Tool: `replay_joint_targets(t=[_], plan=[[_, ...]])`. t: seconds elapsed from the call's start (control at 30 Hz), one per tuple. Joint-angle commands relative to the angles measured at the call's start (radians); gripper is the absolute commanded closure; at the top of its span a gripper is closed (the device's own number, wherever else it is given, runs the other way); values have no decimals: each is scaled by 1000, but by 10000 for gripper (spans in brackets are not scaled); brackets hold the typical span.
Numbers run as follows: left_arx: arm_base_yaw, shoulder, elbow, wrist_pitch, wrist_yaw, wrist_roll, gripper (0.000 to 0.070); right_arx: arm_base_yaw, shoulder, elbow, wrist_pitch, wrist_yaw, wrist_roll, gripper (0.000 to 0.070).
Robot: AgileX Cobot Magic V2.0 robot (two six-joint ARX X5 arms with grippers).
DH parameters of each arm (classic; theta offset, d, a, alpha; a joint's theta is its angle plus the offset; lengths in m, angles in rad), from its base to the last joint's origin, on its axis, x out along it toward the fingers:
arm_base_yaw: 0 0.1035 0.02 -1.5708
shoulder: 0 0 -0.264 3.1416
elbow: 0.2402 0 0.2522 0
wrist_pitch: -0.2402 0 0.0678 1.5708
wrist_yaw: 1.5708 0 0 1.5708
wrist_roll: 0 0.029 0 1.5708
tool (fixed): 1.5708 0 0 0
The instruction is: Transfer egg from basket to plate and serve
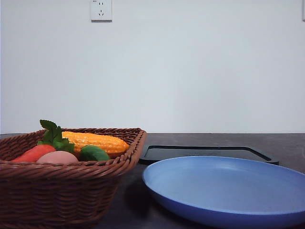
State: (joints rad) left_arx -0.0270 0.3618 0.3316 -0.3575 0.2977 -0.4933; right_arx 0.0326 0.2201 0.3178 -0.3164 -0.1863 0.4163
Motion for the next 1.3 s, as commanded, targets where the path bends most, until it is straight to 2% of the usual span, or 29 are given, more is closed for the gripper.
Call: replay_joint_targets(t=[0.0, 0.1, 0.17, 0.4, 0.53, 0.67, 0.7, 0.77, 0.87, 0.93, 1.07, 1.27], plan=[[-5, 61, 49, 4, 28, 91, 700, 0, 43, 40, -3, 3, -17, 700], [-18, 169, 125, -10, 91, 134, 700, 0, 119, 101, -39, -2, -19, 700], [-32, 237, 182, -38, 113, 159, 700, 0, 170, 142, -67, -21, -45, 700], [-125, 446, 365, -166, 137, 262, 700, 0, 380, 295, -227, -140, -138, 700], [-188, 528, 401, -160, 190, 273, 700, 0, 491, 337, -282, -206, -194, 700], [-247, 583, 403, -159, 200, 269, 692, 1, 574, 339, -298, -304, -201, 700], [-260, 594, 403, -158, 200, 264, 678, 1, 594, 338, -306, -312, -201, 700], [-283, 611, 403, -156, 200, 264, 598, 2, 622, 338, -322, -312, -209, 666], [-305, 623, 403, -148, 200, 253, 464, 8, 654, 338, -341, -311, -219, 545], [-314, 624, 403, -135, 200, 238, 405, 14, 674, 337, -351, -310, -218, 481], [-328, 624, 403, -109, 200, 219, 374, 33, 717, 319, -358, -304, -216, 470], [-345, 624, 403, -95, 200, 212, 370, 65, 798, 261, -320, -303, -213, 470]])
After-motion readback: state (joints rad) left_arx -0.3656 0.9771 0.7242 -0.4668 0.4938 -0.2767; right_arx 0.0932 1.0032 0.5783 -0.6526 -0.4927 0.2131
